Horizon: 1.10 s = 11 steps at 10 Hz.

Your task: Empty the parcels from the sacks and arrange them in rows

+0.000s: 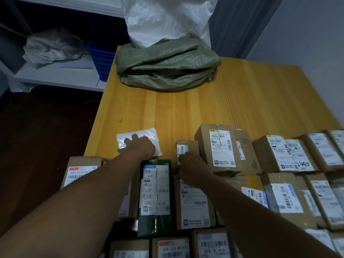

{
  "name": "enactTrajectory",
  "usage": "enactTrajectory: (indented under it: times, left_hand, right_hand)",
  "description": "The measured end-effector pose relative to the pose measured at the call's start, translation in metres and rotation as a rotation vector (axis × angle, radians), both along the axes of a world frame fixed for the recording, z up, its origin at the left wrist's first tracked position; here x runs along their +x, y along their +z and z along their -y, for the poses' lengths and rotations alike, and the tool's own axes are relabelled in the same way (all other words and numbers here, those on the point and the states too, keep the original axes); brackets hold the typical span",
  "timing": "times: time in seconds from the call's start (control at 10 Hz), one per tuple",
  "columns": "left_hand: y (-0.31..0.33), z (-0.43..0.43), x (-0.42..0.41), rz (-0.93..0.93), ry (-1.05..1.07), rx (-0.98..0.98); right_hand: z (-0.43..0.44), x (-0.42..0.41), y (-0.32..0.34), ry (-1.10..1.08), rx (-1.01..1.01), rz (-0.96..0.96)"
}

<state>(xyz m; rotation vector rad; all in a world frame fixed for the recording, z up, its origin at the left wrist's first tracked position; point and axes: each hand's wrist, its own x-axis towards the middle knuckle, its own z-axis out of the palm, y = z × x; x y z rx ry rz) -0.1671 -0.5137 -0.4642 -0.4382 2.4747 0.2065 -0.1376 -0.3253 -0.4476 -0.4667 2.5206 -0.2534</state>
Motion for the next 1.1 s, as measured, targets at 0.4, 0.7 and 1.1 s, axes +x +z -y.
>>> enactTrajectory:
  times: [0.4, 0.7, 1.1]
  left_hand:
    - [-0.019, -0.022, 0.001, 0.119, -0.292, 0.141]
    - [-0.015, -0.019, 0.002, -0.094, -0.214, 0.213]
    - [0.087, -0.041, 0.046, -0.19, -0.033, 0.311]
  right_hand:
    - [0.002, 0.006, 0.001, -0.037, -0.013, -0.025]
    - [-0.002, 0.01, 0.013, -0.025, -0.09, 0.003]
    - [-0.011, 0.037, 0.106, -0.153, -0.132, -0.054]
